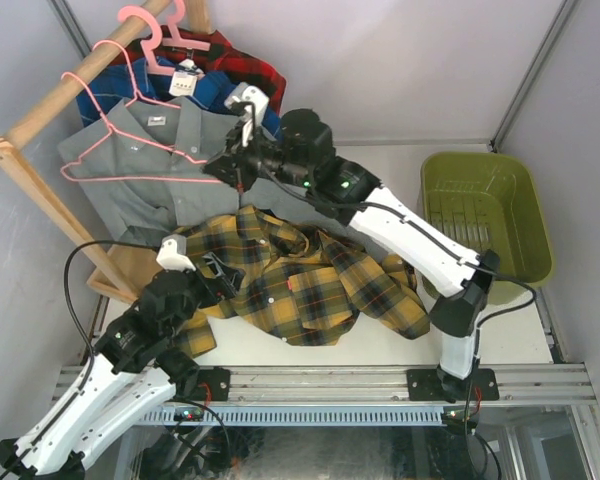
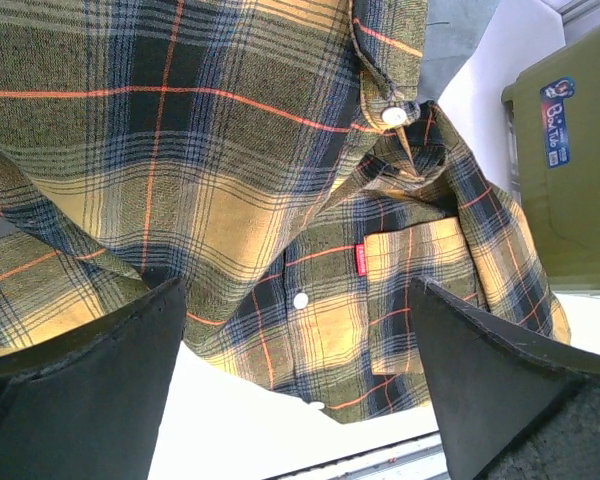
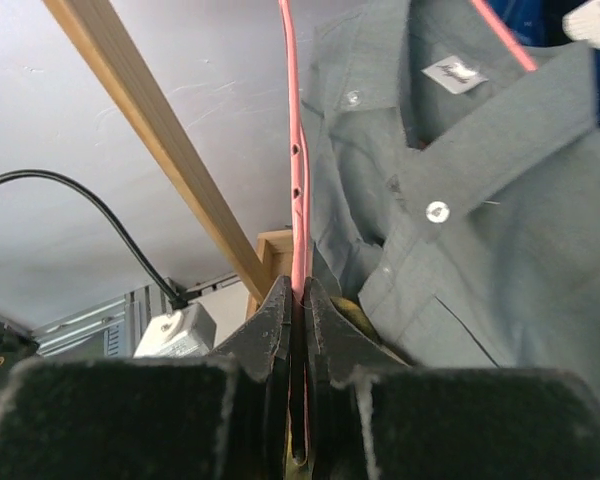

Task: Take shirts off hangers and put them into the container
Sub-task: Place the hanger at the clothesline.

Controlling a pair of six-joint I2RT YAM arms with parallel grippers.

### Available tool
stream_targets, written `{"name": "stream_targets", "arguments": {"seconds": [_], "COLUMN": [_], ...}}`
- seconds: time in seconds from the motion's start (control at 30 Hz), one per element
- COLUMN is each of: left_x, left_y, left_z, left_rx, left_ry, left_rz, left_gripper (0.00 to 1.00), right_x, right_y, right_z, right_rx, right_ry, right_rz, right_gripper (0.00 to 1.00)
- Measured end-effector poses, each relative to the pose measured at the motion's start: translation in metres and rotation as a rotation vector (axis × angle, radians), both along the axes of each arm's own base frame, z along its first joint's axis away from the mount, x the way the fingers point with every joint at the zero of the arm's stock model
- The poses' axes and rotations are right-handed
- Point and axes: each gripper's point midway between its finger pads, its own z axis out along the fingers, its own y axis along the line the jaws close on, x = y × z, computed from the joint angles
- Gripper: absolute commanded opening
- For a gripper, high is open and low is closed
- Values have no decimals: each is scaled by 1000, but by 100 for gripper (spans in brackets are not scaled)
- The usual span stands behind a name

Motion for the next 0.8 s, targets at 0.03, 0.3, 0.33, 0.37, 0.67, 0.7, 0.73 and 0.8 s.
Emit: {"name": "stream_targets", "arguments": {"seconds": [0.03,0.3,0.33,0.37,0.67,0.7,0.73,0.8], "left_x": [0,2,3,4,9,10,11,13], "left_y": [0,-3,-4,-5,-8,-6,-4,3], "left_z": [-1,-7,-8,-8,-9,-5,1,13], "left_rx": [2,30,33,35,54,57,58,60], "left_ry": [2,26,28,28,41,31,18,-11], "left_rz": [0,-15,-17,-20,-23,-12,0,32], "left_gripper": [96,96,96,96,96,96,95,94], "right_x": [1,-21,-27,-31,-23,-21,-19,-15], "right_y": [-8,-110,-121,-129,-96,-87,-79,-61], "right_z": [4,5,5,5,-2,-4,-5,-7], "right_rx": [2,-10,-2,4,7,3,1,-1], "right_ry": [-1,3,-4,-9,-10,-6,-5,1], "right_rz": [-5,-108,-115,-119,-54,-40,-30,0], "right_gripper": [0,0,0,0,0,0,49,74]}}
